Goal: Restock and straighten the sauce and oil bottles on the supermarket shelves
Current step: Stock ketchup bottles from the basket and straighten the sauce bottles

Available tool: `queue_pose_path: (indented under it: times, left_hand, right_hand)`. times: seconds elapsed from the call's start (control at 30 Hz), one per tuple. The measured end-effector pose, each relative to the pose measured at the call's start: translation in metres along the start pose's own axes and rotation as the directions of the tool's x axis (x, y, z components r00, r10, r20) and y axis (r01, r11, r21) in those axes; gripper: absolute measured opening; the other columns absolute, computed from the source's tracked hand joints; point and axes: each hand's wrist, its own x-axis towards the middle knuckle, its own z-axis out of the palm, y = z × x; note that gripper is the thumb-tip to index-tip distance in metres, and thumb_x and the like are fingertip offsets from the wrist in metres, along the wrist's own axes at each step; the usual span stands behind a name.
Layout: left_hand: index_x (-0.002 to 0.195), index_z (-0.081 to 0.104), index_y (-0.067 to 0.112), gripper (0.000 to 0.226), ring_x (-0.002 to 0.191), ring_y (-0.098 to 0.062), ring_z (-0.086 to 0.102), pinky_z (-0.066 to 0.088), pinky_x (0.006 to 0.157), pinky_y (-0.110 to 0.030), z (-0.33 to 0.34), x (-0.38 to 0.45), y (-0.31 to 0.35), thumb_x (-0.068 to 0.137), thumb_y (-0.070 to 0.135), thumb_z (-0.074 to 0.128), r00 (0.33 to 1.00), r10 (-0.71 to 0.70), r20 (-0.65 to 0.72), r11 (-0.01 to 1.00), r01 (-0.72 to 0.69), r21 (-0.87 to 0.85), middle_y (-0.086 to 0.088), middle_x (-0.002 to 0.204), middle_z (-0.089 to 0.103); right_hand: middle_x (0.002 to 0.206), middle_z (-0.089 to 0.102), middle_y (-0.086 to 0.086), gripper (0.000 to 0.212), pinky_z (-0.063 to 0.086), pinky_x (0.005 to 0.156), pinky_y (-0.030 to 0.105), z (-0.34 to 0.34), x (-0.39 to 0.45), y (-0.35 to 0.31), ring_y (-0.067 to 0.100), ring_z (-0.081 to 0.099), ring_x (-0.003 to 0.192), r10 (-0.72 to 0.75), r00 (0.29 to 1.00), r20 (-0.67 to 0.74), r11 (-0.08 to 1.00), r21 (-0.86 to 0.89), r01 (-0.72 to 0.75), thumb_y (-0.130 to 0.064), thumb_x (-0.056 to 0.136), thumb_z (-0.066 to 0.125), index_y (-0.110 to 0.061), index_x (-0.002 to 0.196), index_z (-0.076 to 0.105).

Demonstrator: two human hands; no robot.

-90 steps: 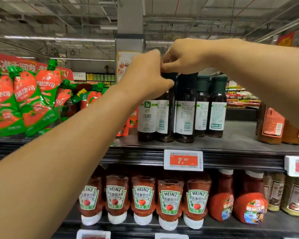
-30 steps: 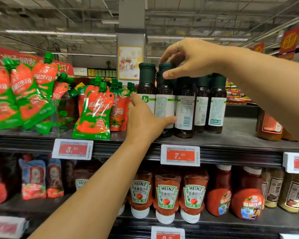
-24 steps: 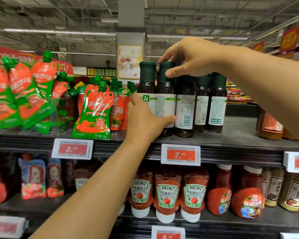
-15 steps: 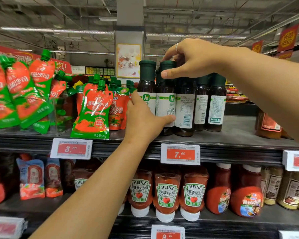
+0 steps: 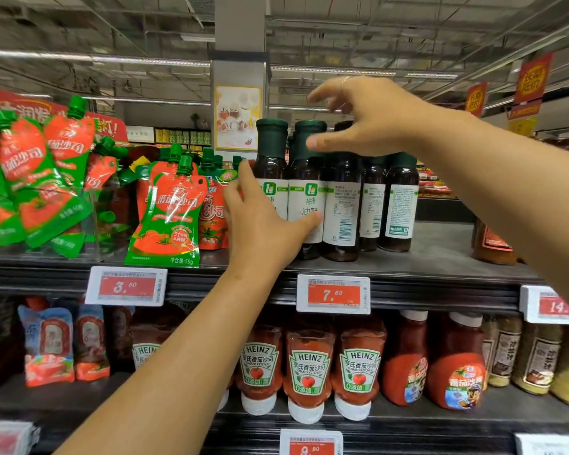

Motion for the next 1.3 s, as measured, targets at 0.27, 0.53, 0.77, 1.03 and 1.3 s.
queue_pose_path:
  times: [0.27, 0.53, 0.77, 1.03, 1.3]
  left_hand:
    - [0.133, 0.056, 0.019, 0.039, 0.124, -0.021, 0.051, 0.043, 0.104, -0.044, -0.017, 0.035, 0.075, 0.094, 0.022, 0.054, 0.848, 0.525, 0.067, 0.834, -0.529, 0.155, -0.003, 0.131, 0.058]
    - [0.112, 0.07, 0.016, 0.048, 0.11, -0.031, 0.06, 0.05, 0.092, -0.044, -0.008, 0.095, 0.128, 0.092, 0.058, 0.059, 0.799, 0.39, 0.458, 0.632, -0.594, 0.498, -0.005, 0.104, 0.066]
    - [0.11, 0.076, 0.012, 0.04, 0.099, -0.023, 0.063, 0.051, 0.081, -0.034, -0.004, 0.107, 0.132, 0.09, 0.046, 0.072, 0.753, 0.409, 0.514, 0.65, -0.637, 0.415, -0.008, 0.112, 0.073]
    - [0.129, 0.065, 0.031, 0.035, 0.104, -0.01, 0.058, 0.04, 0.088, -0.027, -0.013, 0.115, 0.119, 0.094, 0.031, 0.069, 0.707, 0.38, 0.597, 0.73, -0.625, 0.275, 0.006, 0.128, 0.068]
    - [0.126, 0.066, 0.034, 0.032, 0.108, -0.007, 0.063, 0.044, 0.086, -0.019, -0.014, 0.112, 0.112, 0.094, 0.036, 0.069, 0.691, 0.38, 0.615, 0.81, -0.57, 0.14, 0.012, 0.12, 0.068]
  right_hand:
    - [0.104, 0.066, -0.007, 0.068, 0.059, 0.081, 0.046, 0.062, -0.097, -0.007, 0.016, 0.069, 0.088, 0.545, 0.835, -0.079, 0.715, 0.565, -0.413, -0.066, 0.072, 0.078, -0.028, 0.122, 0.05]
    - [0.096, 0.071, -0.013, 0.039, 0.053, 0.075, 0.032, 0.103, -0.104, -0.013, 0.009, 0.067, 0.093, 0.559, 0.825, 0.087, 0.681, 0.519, -0.516, -0.058, 0.076, 0.078, -0.032, 0.102, 0.063]
    - [0.089, 0.067, -0.015, 0.049, 0.049, 0.066, 0.025, 0.107, -0.111, -0.005, 0.002, 0.064, 0.083, 0.56, 0.823, 0.1, 0.605, 0.629, -0.488, -0.052, 0.073, 0.086, -0.031, 0.11, 0.061]
    - [0.092, 0.062, -0.004, 0.049, 0.058, 0.086, 0.04, 0.106, -0.111, 0.001, 0.012, 0.065, 0.086, 0.607, 0.768, 0.206, 0.362, 0.789, -0.497, -0.036, 0.075, 0.087, -0.023, 0.109, 0.055]
    - [0.082, 0.063, -0.007, 0.051, 0.049, 0.071, 0.029, 0.105, -0.113, 0.005, 0.009, 0.066, 0.081, 0.588, 0.785, 0.196, 0.314, 0.839, -0.444, -0.026, 0.074, 0.09, -0.027, 0.105, 0.05]
